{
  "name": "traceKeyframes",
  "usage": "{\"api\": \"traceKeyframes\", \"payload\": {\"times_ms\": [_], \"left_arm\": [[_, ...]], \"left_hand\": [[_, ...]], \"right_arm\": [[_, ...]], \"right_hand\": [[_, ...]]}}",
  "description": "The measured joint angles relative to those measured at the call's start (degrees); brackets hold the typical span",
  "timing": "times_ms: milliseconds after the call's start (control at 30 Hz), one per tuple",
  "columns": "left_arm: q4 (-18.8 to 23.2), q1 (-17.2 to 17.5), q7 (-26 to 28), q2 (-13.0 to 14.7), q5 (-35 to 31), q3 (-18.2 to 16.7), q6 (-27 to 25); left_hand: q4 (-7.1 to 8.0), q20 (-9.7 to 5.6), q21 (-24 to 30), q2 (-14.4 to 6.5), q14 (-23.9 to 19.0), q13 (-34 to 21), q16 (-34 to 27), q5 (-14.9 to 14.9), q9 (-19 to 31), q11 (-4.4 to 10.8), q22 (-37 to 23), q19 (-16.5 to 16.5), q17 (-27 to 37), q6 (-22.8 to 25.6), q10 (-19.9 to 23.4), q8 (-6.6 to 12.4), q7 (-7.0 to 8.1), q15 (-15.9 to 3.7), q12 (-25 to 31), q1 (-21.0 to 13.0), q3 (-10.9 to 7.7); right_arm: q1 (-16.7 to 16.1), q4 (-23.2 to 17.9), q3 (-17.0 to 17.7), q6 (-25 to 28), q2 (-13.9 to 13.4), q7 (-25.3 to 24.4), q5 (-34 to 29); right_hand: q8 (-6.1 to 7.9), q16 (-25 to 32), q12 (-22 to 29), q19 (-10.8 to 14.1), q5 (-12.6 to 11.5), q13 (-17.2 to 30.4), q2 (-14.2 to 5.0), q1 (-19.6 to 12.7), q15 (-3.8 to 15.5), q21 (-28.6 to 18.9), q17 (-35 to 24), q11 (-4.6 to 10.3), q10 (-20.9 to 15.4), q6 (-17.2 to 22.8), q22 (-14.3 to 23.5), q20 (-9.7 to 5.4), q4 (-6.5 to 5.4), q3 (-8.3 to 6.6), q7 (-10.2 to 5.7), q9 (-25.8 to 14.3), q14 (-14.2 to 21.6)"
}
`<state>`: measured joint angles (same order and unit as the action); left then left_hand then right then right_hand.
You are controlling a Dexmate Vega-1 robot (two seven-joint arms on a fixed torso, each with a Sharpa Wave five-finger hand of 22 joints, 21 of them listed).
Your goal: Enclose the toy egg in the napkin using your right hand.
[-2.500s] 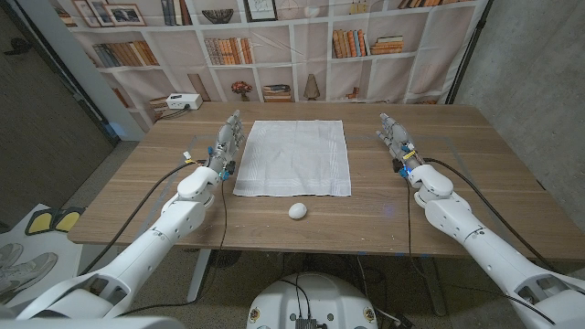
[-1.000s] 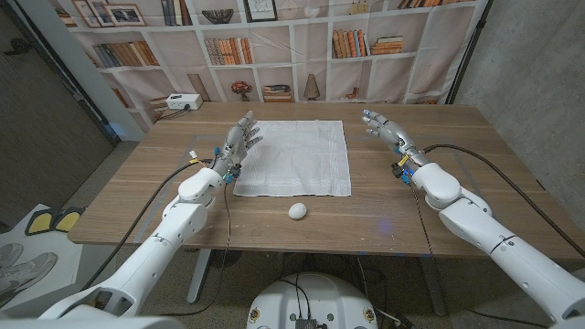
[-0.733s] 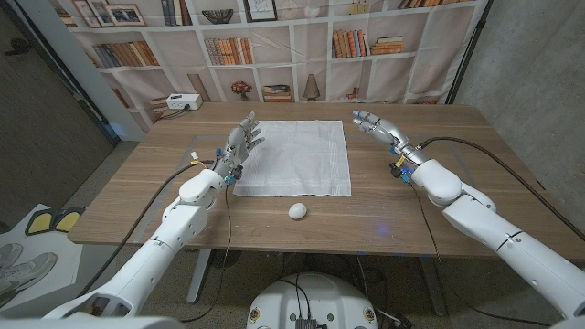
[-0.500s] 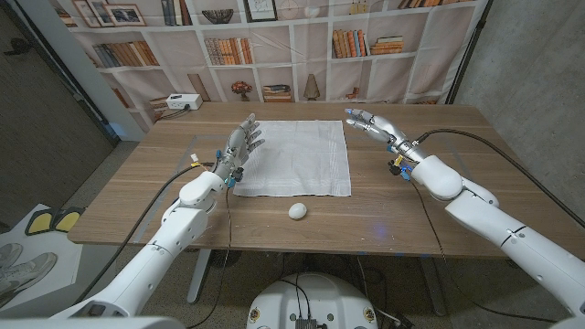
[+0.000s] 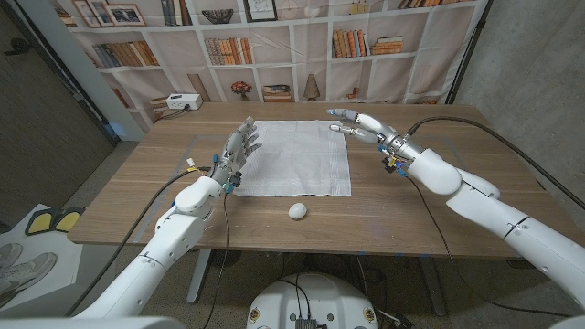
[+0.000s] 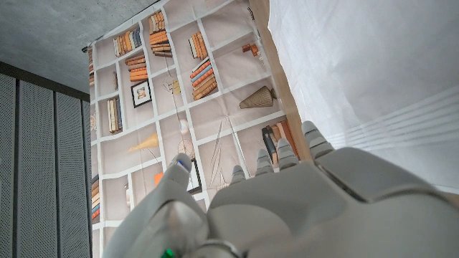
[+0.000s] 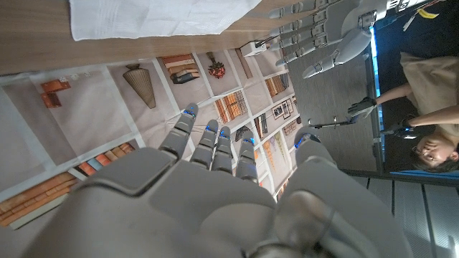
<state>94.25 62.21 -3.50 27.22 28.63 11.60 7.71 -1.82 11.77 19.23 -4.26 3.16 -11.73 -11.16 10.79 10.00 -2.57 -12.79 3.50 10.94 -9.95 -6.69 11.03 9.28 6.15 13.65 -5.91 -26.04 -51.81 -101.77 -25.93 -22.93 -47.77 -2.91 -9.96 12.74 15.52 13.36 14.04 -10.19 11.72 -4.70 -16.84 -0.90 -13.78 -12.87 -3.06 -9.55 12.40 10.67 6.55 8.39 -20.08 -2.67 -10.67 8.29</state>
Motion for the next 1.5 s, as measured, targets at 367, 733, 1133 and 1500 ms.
{"api": "traceKeyframes", "payload": {"times_ms": [367, 733, 1133, 1500], "left_arm": [[3.5, 2.8, 1.0, 1.1, -0.3, -1.6, -0.6], [5.1, 3.8, 1.2, 1.8, -0.4, -2.3, -1.8], [6.2, 3.8, 0.8, 2.3, -0.8, -2.4, -2.6], [6.2, 4.1, -0.1, 2.5, -0.7, -2.3, -2.6]], "left_hand": [[0.00, 0.00, 0.0, 0.0, -0.3, 0.0, -0.2, 0.0, 0.0, 0.00, 0.0, 0.0, 0.0, 0.0, 0.0, 0.00, 0.00, 0.30, 0.0, 0.0, 0.00], [0.00, 0.00, 0.0, 0.0, -0.3, 0.0, -0.2, 0.0, 0.0, -0.21, 0.0, 0.0, 0.0, 0.0, 0.2, 0.00, 0.01, 0.30, 0.0, 0.0, 0.00], [0.24, 0.00, 0.0, 0.2, -0.3, 0.0, -0.2, 0.0, 0.0, -0.21, 0.0, 0.0, 0.0, 0.0, 0.2, 0.00, 0.01, 0.30, 0.0, 0.2, 0.24], [0.24, 0.00, 0.0, 0.2, -0.3, 0.0, -0.2, 0.0, 0.0, -0.20, 0.0, 0.0, 0.0, 0.0, 0.2, 0.00, 0.01, 0.30, 0.0, 0.2, 0.24]], "right_arm": [[0.3, -4.9, -1.3, 0.4, -1.8, -0.8, -9.0], [0.5, -9.7, -3.0, 1.2, -3.0, -1.5, -16.7], [0.7, -14.5, -5.0, 2.8, -4.5, -0.4, -28.0], [-0.9, -18.2, -6.3, 5.9, -5.0, 3.3, -32.5]], "right_hand": [[0.00, 0.0, 0.0, 0.0, 0.0, 0.0, 0.00, 0.0, 0.55, 0.0, -0.1, 0.31, -0.3, -0.3, 0.1, 0.00, 0.00, 0.00, -0.32, -0.1, 0.1], [-0.25, 0.0, 0.0, 0.2, 0.0, 0.0, 0.00, 0.0, 1.46, 0.0, -0.1, 0.94, -0.3, -0.3, 0.1, -0.20, 0.00, 0.00, -0.94, -0.1, -0.2], [-0.69, 0.0, -0.3, 0.4, 0.0, 0.0, -0.22, -0.7, 1.86, 0.0, -0.1, 1.24, -0.6, -1.0, 0.1, -0.40, -0.01, 0.00, -1.55, -0.1, 0.2], [-1.57, 1.6, -0.7, 1.6, -0.2, 0.1, 0.73, -1.1, 2.95, -0.2, -0.4, 1.96, 0.1, -2.9, 0.1, 0.27, 0.35, 0.35, -1.83, -0.1, 3.8]]}}
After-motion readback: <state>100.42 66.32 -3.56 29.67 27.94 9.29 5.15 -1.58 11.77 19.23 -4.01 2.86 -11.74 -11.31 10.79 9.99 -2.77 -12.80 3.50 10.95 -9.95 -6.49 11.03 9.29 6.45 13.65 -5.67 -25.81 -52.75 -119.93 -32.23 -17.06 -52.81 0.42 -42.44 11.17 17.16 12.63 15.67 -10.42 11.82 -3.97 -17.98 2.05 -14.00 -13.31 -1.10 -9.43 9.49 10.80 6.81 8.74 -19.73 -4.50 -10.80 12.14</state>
